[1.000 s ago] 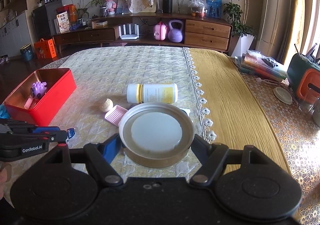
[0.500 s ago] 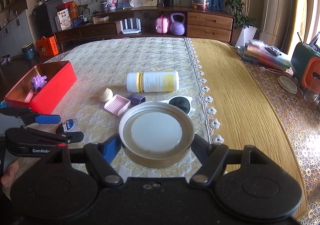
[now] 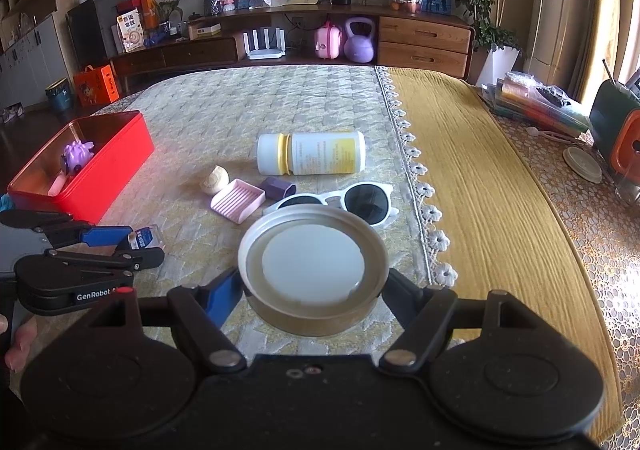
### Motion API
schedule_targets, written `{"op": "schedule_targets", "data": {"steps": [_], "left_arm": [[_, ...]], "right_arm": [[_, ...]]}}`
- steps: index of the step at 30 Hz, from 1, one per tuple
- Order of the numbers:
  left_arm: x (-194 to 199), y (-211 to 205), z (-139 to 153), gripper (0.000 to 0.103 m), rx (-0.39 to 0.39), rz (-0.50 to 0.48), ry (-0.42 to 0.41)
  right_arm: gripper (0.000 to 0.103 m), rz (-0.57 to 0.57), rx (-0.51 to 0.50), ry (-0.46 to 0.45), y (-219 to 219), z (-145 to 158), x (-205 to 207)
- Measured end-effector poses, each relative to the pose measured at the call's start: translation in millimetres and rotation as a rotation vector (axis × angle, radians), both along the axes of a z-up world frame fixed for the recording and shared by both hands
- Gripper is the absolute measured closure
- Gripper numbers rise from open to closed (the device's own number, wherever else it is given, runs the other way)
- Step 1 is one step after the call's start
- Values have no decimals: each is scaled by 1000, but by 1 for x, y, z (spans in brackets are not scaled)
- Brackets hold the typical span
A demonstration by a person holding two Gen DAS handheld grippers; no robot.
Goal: Organize rigid objects
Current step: 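Carry black dome item in left tool and silver tin in right tool into red tin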
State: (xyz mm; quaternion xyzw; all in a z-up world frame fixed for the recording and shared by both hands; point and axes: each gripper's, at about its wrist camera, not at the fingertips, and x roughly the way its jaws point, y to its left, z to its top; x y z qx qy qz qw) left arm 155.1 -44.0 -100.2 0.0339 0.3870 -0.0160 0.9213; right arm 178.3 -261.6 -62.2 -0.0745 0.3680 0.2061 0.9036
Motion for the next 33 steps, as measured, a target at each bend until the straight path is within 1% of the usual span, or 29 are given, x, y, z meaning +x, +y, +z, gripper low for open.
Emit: {"op": "schedule_targets", "data": {"steps": [9, 17, 24, 33], "left_arm": [[-9, 12, 17, 62, -55, 32, -8], [-24, 31, 40, 62, -89, 59, -20], [-32, 61, 59, 62, -112, 101, -43], [-43, 118, 72, 62, -125, 178, -77]], "right_arm": [[28, 37, -21, -19, 17, 12, -10], [28, 96, -27, -46, 44, 29, -23], [28, 164, -41, -69, 81, 41, -30], [28, 258, -53, -87, 135, 47, -35]]}}
